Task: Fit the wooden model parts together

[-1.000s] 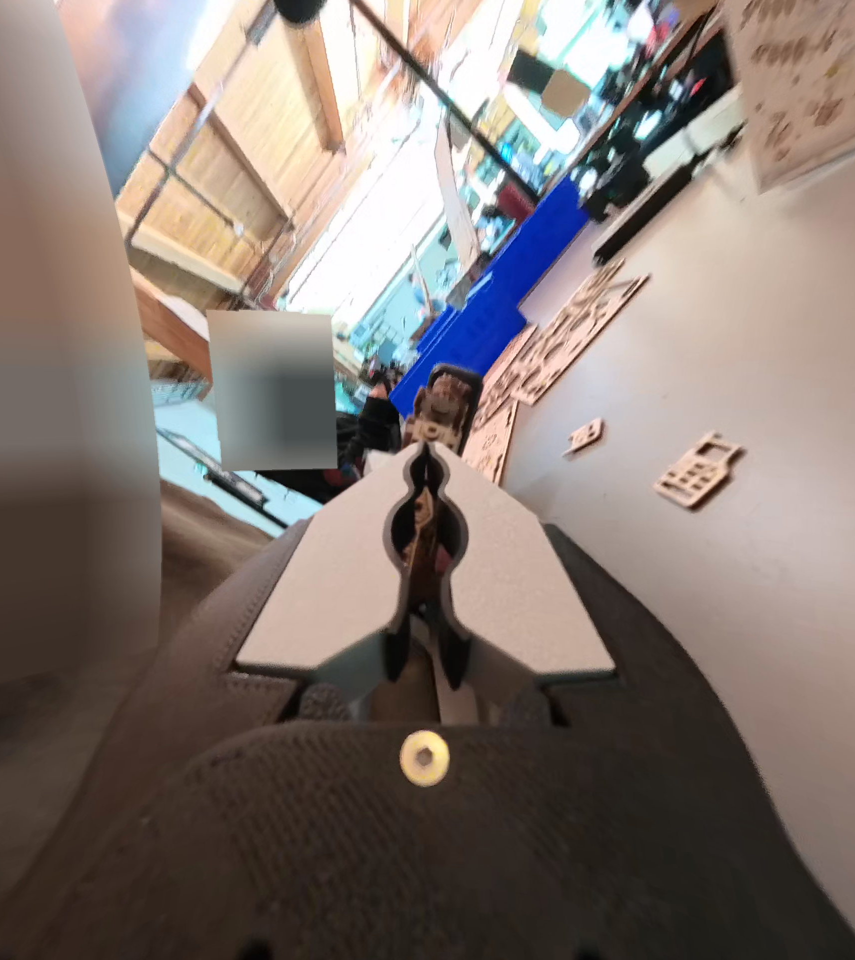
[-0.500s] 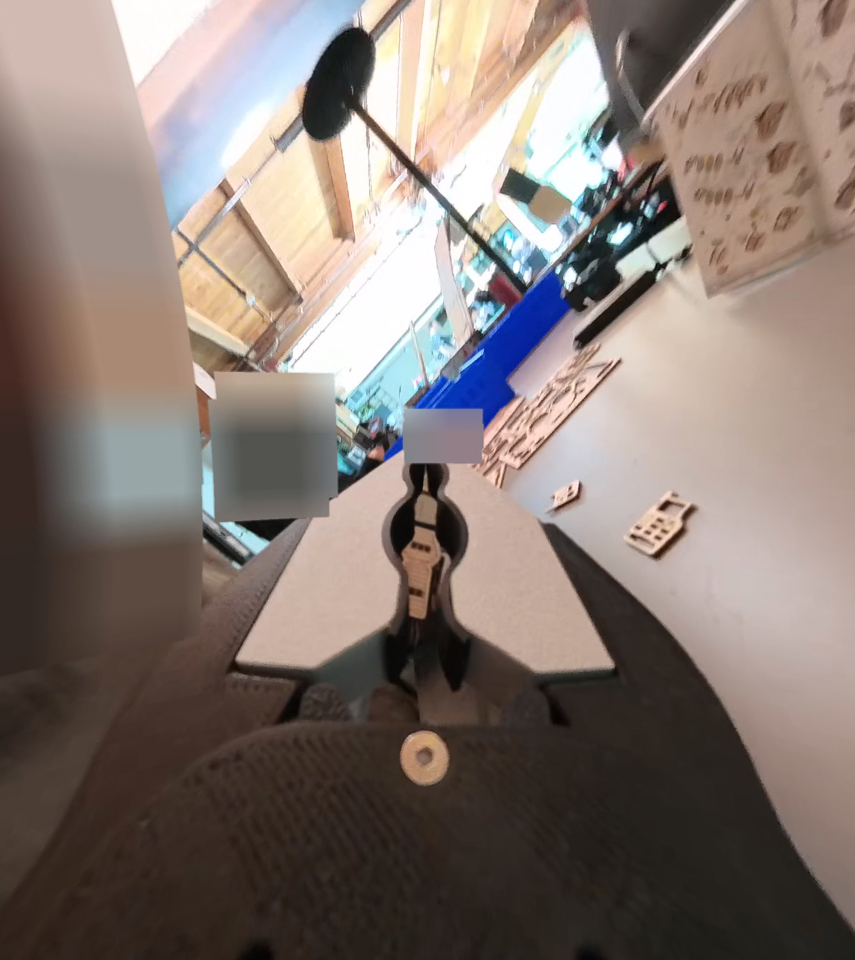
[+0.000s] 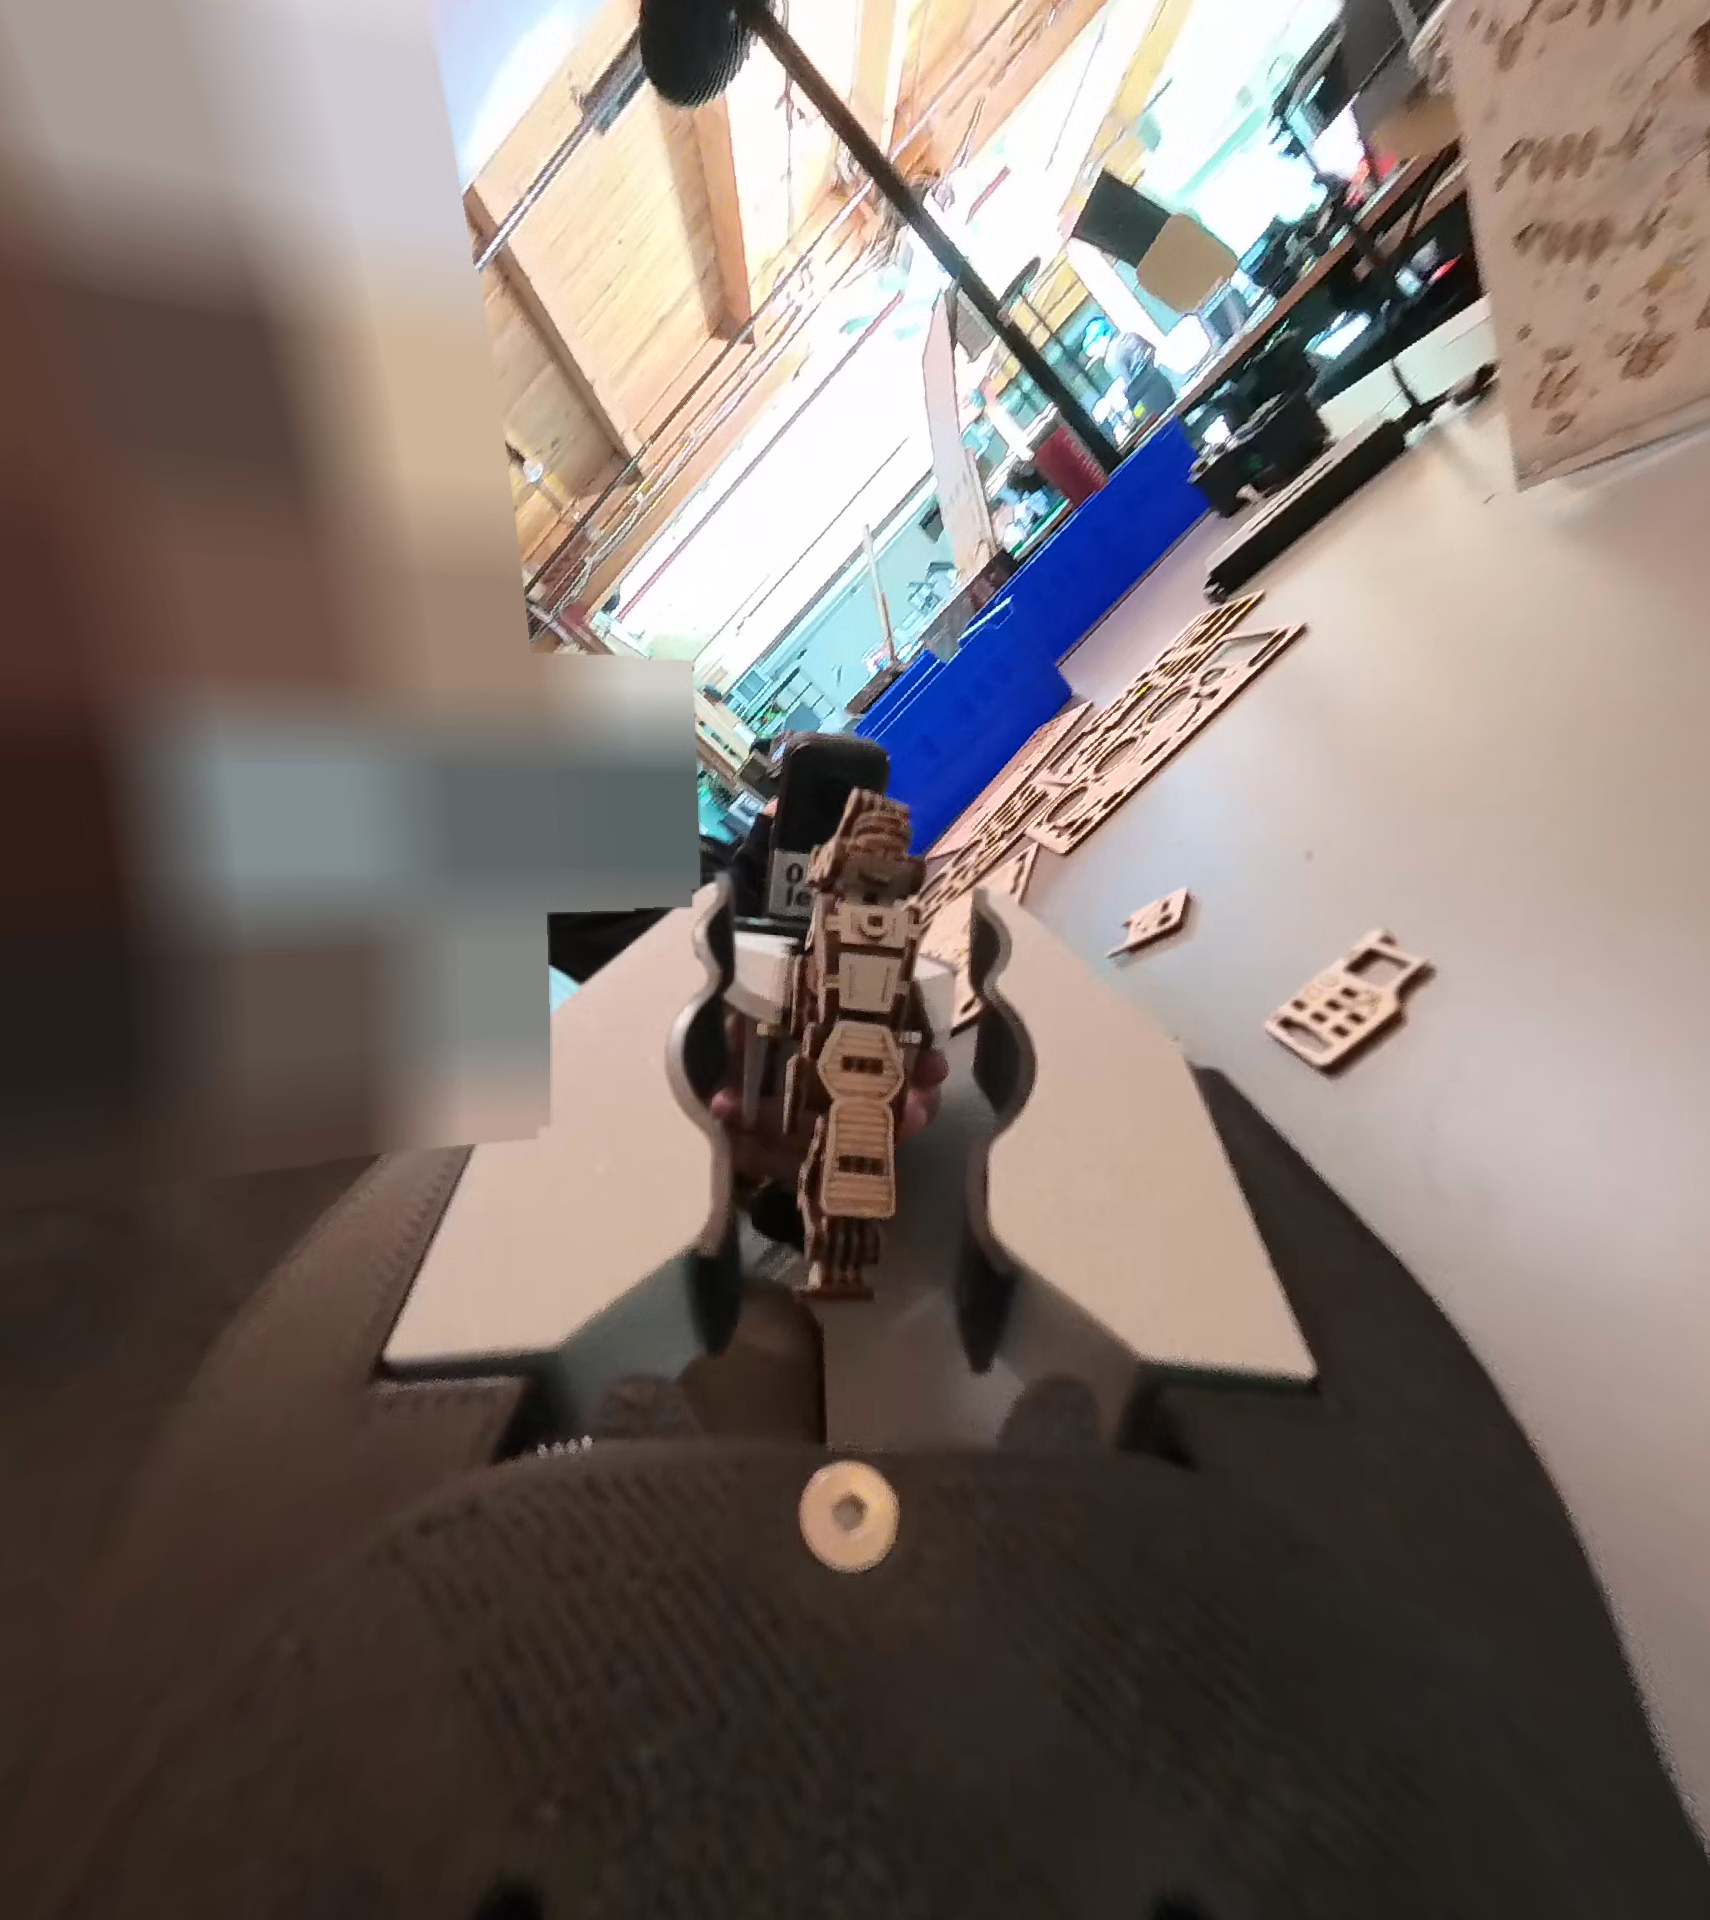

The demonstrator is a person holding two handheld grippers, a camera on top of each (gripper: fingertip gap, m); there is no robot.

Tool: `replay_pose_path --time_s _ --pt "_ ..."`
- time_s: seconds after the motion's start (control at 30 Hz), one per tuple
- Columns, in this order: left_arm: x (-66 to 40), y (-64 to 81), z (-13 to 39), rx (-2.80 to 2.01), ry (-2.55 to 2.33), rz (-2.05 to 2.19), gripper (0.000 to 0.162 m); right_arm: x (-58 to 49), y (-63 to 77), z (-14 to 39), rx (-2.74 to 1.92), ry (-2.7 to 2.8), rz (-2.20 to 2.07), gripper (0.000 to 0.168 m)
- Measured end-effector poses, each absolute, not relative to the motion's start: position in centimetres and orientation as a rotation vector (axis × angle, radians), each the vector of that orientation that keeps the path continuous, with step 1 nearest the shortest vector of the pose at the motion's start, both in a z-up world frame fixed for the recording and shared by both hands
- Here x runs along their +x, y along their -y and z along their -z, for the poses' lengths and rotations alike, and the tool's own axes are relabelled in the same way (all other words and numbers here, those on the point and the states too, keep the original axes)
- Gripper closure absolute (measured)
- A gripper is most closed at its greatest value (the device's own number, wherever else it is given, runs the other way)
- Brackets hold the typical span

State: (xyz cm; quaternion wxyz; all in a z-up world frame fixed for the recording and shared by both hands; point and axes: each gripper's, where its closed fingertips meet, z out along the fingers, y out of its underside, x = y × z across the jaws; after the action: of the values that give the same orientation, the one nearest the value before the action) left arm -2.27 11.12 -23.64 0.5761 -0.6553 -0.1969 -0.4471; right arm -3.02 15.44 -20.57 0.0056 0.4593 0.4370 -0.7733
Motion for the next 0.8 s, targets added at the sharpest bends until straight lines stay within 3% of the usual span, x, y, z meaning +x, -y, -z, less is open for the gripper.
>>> replay_pose_path --time_s 0.03,0.23,0.43,0.6,0.8 --pt "-2.4 -11.1 23.6 -1.525 0.468 1.051 0.130 -3.0 -15.0 20.8 1.427 -1.386 2.399 0.124" --pt "-3.2 -10.8 23.4 -1.480 0.510 1.073 0.130 -3.3 -13.9 21.5 1.482 -1.635 2.384 0.129" --pt "-5.0 -11.0 24.1 -1.462 0.641 0.967 0.130 -3.8 -14.7 21.7 1.669 -2.229 2.394 0.114" --pt "-6.2 -11.1 25.4 -1.503 0.751 0.784 0.129 -4.0 -12.2 23.2 1.633 -2.811 2.107 0.098" --pt "-4.9 -11.7 25.7 -1.548 0.742 0.714 0.129 -4.1 -11.1 24.6 1.608 -3.073 1.878 0.092"
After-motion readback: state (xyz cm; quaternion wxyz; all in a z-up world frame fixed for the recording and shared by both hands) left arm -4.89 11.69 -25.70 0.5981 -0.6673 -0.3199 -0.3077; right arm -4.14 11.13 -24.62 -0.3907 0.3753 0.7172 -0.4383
